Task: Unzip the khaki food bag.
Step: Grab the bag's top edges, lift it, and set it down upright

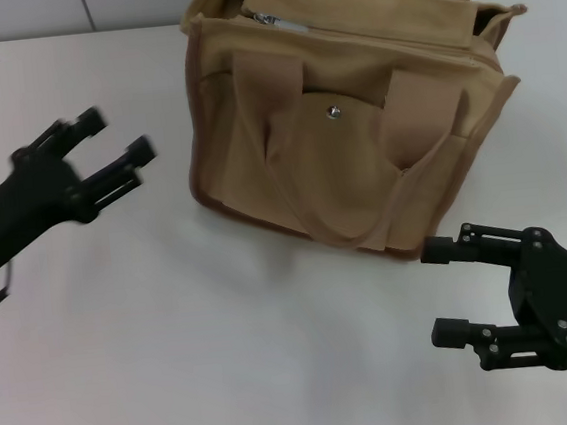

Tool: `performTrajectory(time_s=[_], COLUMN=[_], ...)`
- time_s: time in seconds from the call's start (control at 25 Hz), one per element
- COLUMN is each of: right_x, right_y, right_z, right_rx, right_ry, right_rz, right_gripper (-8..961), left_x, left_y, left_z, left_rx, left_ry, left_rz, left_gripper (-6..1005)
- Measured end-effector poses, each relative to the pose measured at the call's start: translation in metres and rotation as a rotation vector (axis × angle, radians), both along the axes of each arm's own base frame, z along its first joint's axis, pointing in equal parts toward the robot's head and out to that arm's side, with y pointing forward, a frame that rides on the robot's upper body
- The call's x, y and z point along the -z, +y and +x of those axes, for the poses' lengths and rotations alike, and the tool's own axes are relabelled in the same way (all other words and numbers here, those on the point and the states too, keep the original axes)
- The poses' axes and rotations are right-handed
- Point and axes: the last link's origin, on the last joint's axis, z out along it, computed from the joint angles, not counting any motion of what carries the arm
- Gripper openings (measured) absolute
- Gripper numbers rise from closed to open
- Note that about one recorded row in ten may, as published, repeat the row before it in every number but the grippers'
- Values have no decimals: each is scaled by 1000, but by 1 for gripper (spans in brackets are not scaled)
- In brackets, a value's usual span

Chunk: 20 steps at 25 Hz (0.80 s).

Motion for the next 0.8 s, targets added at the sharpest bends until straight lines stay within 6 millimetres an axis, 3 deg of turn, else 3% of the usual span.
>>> performTrajectory(time_s=[0.48,0.72,0.8], right_x=[3,4,4], right_y=[-2,-1,-1], right_z=[-1,-2,-2], right_rx=[-3,-4,-4], right_ry=[14,16,16], right_rz=[0,-2,-2], right_gripper=[784,783,783], left_x=[43,53,53], left_y=[37,37,35], left_z=[43,48,46], left_rx=[62,78,74], left_ry=[3,21,20], left_rz=[-28,-12,8], left_gripper=[833,813,754])
